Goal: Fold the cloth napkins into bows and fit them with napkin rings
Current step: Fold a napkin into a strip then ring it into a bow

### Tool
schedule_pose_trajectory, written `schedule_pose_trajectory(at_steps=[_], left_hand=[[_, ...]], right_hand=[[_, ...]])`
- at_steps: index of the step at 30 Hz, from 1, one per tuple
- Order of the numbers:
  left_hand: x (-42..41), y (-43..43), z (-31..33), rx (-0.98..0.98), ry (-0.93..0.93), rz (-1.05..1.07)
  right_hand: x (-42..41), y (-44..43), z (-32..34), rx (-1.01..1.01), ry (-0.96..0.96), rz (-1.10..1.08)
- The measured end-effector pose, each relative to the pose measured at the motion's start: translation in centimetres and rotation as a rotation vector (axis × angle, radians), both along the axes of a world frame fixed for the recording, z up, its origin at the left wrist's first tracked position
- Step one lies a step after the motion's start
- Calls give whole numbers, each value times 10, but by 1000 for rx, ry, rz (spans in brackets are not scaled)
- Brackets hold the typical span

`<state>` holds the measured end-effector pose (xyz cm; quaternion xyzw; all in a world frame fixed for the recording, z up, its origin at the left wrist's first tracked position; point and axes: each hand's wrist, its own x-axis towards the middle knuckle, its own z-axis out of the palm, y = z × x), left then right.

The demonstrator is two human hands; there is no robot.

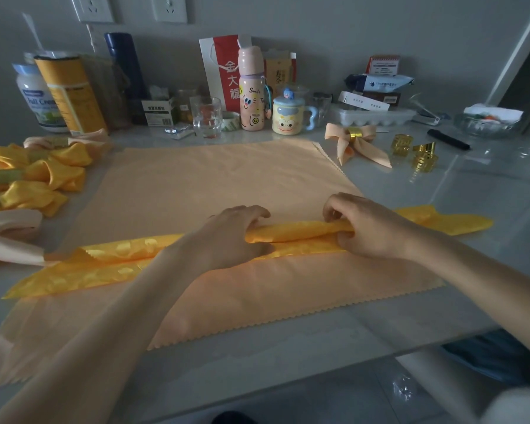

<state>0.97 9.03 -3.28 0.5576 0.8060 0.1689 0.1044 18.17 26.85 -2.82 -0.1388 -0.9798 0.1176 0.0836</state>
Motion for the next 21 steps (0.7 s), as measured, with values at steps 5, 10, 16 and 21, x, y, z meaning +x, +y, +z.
schedule_pose_trajectory(at_steps=[5,10,16,21], left_hand=[[8,3,-1,53,91,-58],[23,4,-3,91,175,-63],[42,5,-7,85,333,-99],[46,7,-14,92,501,-106]], right_hand=[[-5,-8,-4,55,77,65],[-2,-15,-11,196,144,73],[1,-17,-18,516,138,243],[1,-28,-2,442,-16,241]])
